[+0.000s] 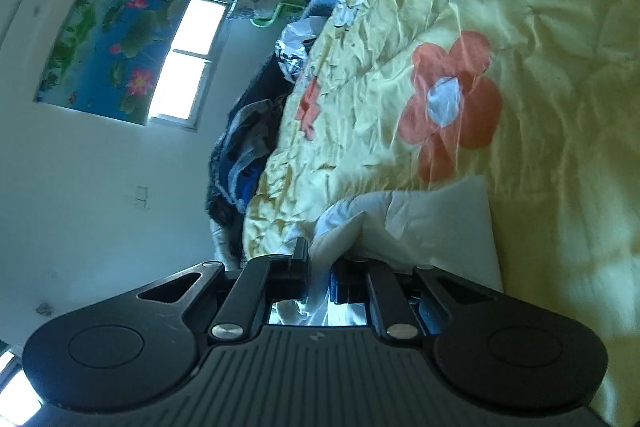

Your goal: Fold small clothes

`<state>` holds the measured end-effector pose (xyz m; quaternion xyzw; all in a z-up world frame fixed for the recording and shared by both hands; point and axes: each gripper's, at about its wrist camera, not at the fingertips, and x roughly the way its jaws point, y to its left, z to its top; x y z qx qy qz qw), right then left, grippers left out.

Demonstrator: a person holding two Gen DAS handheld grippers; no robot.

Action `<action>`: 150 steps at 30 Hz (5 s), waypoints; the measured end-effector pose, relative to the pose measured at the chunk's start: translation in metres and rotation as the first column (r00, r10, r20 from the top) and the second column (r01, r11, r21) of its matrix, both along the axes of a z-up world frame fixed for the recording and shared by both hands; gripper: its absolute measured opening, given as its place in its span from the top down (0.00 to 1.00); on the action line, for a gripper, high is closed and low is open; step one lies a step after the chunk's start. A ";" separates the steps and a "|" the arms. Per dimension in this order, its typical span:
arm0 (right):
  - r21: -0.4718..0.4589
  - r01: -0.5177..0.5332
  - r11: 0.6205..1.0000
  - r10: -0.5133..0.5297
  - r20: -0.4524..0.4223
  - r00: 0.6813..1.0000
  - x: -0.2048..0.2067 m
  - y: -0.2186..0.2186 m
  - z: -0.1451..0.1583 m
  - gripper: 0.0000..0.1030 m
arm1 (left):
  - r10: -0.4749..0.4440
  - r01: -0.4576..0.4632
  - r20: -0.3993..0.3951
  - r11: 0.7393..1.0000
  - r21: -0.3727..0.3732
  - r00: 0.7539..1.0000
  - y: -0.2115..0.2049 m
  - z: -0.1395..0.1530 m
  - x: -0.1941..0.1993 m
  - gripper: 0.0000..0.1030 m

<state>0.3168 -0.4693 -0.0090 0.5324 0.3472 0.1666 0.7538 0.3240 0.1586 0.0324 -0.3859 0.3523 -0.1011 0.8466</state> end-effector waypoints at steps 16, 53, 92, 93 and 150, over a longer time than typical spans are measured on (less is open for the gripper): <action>-0.248 0.162 0.955 -0.108 0.217 0.970 -0.041 0.011 0.065 0.33 | 0.102 -0.221 0.298 0.890 0.400 0.949 -0.030 0.083 -0.057 0.00; -0.734 0.061 0.677 0.169 0.235 0.957 -0.028 0.127 0.051 0.16 | -0.008 -0.232 0.284 0.554 0.799 0.959 -0.136 0.022 -0.044 0.00; -0.319 0.055 0.946 -0.055 0.010 0.998 -0.231 0.030 0.014 0.12 | 0.305 -0.298 -0.023 0.943 0.147 0.952 -0.014 -0.021 -0.226 0.00; -0.310 0.066 0.949 -0.064 0.016 0.998 -0.226 0.032 0.011 0.16 | 0.303 -0.297 -0.019 0.945 0.140 0.953 -0.018 -0.022 -0.220 0.00; -0.806 -0.231 0.545 0.477 0.071 0.876 -0.102 0.248 0.053 0.15 | 0.266 -0.206 -0.001 0.750 0.629 0.964 -0.043 -0.003 -0.236 0.15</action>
